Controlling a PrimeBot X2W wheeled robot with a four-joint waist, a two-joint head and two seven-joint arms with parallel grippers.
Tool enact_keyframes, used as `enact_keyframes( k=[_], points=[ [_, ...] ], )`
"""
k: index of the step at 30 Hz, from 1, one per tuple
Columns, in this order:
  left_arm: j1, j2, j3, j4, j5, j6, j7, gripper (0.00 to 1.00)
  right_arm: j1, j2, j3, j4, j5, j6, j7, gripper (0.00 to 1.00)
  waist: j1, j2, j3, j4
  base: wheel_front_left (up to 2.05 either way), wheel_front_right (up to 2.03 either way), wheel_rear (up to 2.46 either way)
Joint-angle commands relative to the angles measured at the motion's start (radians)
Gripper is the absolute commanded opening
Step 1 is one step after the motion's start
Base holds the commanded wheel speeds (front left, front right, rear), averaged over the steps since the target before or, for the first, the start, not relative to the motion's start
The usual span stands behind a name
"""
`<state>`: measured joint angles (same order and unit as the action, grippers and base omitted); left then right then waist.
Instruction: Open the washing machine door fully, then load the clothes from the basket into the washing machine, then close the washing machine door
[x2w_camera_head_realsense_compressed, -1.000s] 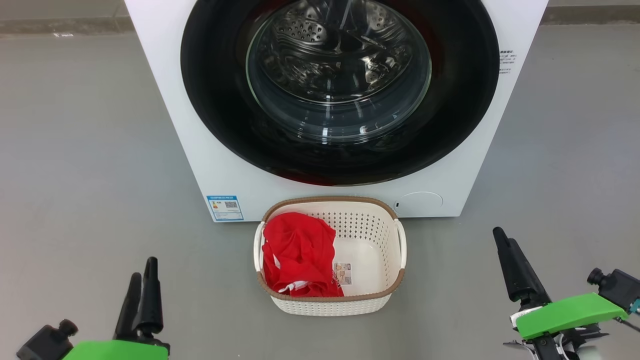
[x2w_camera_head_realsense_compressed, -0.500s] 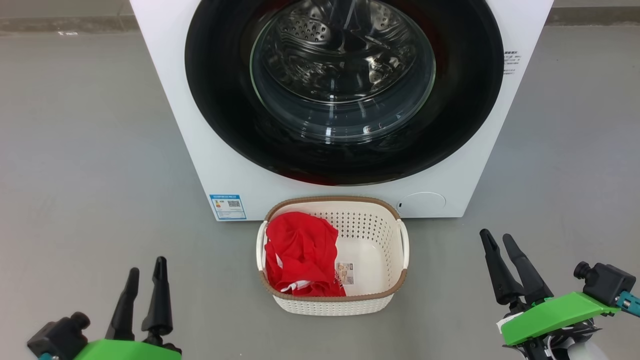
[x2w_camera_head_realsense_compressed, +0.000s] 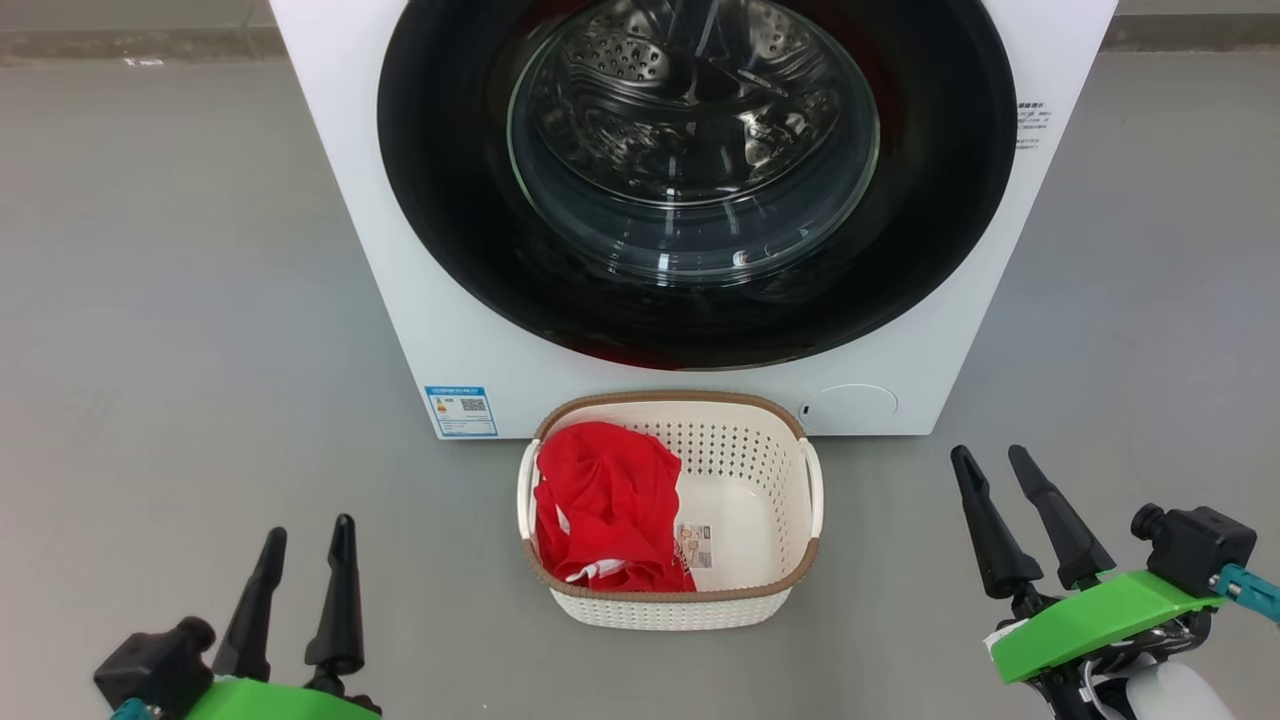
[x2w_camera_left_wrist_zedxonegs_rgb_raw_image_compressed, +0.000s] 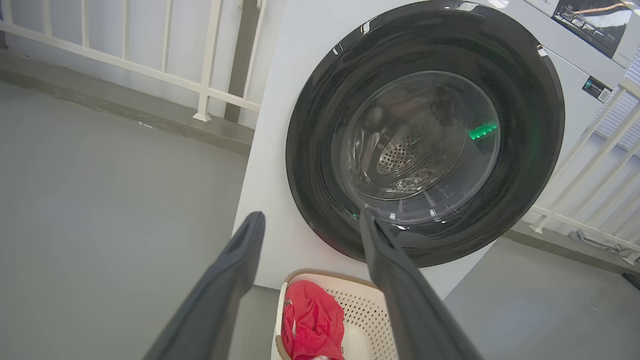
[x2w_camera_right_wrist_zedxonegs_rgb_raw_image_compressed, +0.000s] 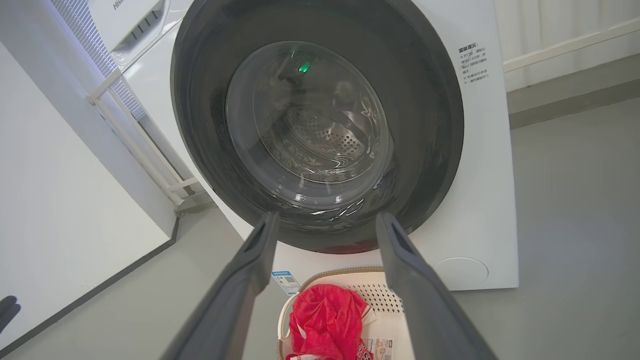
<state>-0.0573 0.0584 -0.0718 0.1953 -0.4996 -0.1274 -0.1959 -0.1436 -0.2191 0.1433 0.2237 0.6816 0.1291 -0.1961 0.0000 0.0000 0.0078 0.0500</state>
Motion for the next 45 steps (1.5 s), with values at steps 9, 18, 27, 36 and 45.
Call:
enact_keyframes(
  k=[9,18,27,36,45],
  points=[
    [-0.055,0.006,0.017,-0.018,0.130,-0.003,-0.042,1.00,-0.049,-0.025,0.037,-0.012,-0.123,0.001,-0.042,1.00,0.0000,0.0000,-0.002,0.005,0.00,0.00,0.00],
    [-0.057,0.005,0.005,-0.012,0.191,-0.003,-0.066,1.00,-0.057,-0.040,0.059,-0.010,-0.193,0.002,-0.066,1.00,0.0000,0.0000,-0.005,0.011,0.00,0.00,0.00],
    [-0.057,0.003,0.015,0.009,0.212,-0.003,-0.066,1.00,-0.051,-0.042,0.059,-0.004,-0.193,0.002,-0.066,1.00,0.0000,0.0000,-0.010,0.009,0.00,0.00,0.00],
    [-0.055,0.001,0.023,0.006,0.222,-0.003,-0.066,1.00,-0.049,-0.042,0.063,0.006,-0.193,0.002,-0.066,1.00,0.0000,0.0000,-0.016,0.009,0.00,0.00,0.00],
    [-0.053,0.000,0.024,0.006,0.232,-0.003,-0.066,1.00,-0.049,-0.044,0.064,0.013,-0.194,0.002,-0.066,1.00,0.0000,0.0000,-0.020,0.009,0.00,0.00,0.00]
  ],
)
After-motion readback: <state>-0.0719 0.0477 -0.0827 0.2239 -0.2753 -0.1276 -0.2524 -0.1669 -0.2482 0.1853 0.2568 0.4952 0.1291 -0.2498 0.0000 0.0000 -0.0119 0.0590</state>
